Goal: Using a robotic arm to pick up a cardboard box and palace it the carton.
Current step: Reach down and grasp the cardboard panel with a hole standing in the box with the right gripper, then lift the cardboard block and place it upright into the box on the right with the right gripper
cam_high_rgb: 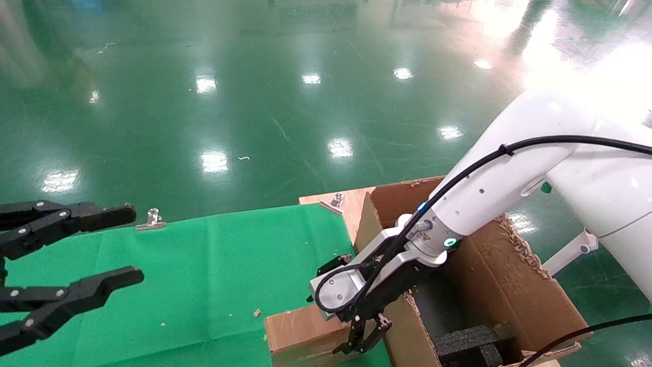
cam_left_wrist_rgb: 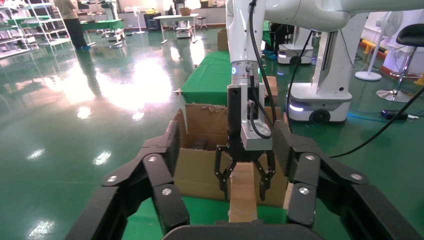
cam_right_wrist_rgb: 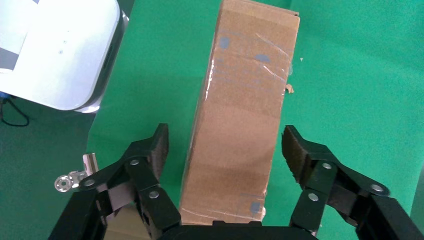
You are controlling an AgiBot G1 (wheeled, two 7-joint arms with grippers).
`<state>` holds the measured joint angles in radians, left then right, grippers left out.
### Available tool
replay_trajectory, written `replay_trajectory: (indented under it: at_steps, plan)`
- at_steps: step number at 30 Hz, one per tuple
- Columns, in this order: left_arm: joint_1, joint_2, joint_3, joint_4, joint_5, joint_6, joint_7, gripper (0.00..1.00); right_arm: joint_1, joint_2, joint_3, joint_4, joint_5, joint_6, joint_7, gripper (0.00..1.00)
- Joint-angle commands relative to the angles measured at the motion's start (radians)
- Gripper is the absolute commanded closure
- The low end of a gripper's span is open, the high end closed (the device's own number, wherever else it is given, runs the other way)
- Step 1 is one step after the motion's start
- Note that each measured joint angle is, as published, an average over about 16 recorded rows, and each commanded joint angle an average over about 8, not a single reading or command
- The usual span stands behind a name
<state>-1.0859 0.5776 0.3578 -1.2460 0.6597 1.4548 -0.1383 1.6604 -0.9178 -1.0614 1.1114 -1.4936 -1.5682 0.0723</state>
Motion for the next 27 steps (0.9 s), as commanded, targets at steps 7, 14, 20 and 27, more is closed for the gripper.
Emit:
replay_trajectory:
  at_steps: [7, 14, 20, 27]
  plan:
    - [0.0, 0.0, 0.0, 0.0, 0.0, 0.0, 0.0, 0.0, -0.002, 0.001, 0.003, 0.001, 0.001, 0.0, 0.001, 1.0]
    - [0.0, 0.0, 0.0, 0.0, 0.0, 0.0, 0.0, 0.0, -0.003, 0.001, 0.005, 0.001, 0.002, 0.0, 0.002, 1.0]
    - [0.0, 0.0, 0.0, 0.0, 0.0, 0.0, 0.0, 0.0, 0.001, 0.005, 0.004, 0.001, 0.005, 0.002, 0.002, 1.0]
    - [0.0, 0.0, 0.0, 0.0, 0.0, 0.0, 0.0, 0.0, 0.064, 0.034, 0.005, -0.036, 0.043, -0.007, -0.02, 1.0]
